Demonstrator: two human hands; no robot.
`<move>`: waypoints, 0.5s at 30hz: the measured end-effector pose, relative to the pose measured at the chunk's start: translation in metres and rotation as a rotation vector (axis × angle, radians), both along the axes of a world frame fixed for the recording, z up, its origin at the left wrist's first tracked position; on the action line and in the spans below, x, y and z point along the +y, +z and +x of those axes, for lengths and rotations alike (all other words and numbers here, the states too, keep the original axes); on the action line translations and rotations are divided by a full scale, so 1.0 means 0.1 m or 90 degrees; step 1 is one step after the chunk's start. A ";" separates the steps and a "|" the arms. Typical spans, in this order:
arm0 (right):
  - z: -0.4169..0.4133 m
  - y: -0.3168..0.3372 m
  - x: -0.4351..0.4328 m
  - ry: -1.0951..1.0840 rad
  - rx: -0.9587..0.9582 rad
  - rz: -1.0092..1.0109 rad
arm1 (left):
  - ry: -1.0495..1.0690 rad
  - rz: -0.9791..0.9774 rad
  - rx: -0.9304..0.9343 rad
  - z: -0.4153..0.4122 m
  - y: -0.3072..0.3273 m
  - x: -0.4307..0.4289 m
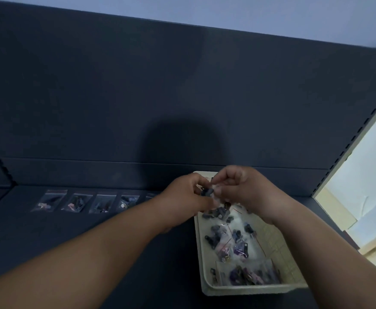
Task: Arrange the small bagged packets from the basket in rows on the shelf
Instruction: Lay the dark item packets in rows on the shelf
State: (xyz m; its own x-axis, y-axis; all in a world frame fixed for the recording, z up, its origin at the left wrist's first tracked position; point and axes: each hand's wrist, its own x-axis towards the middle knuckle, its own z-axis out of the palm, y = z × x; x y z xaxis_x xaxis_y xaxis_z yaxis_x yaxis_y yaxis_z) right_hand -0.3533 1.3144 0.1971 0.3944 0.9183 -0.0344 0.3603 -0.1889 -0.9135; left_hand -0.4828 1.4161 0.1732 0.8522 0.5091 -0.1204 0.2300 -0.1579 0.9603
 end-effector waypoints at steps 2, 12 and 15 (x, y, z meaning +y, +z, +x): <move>-0.08 0.02 0.11 -0.007 0.003 0.010 | 0.028 -0.041 -0.011 -0.09 0.03 0.05; -1.01 -0.07 0.84 -0.027 0.296 0.047 | 0.247 -0.146 -0.062 -1.04 0.06 0.59; -1.45 -0.26 1.04 0.011 0.334 -0.032 | 0.318 -0.155 -0.077 -1.48 -0.01 0.79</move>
State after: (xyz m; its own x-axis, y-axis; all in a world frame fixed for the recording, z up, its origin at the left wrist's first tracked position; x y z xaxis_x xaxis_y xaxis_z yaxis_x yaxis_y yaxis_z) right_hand -0.4985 1.4186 0.1710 0.2977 0.9166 -0.2669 -0.1399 -0.2347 -0.9620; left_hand -0.6307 1.4950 0.1720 0.5298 0.8239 -0.2015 0.1064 0.1711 0.9795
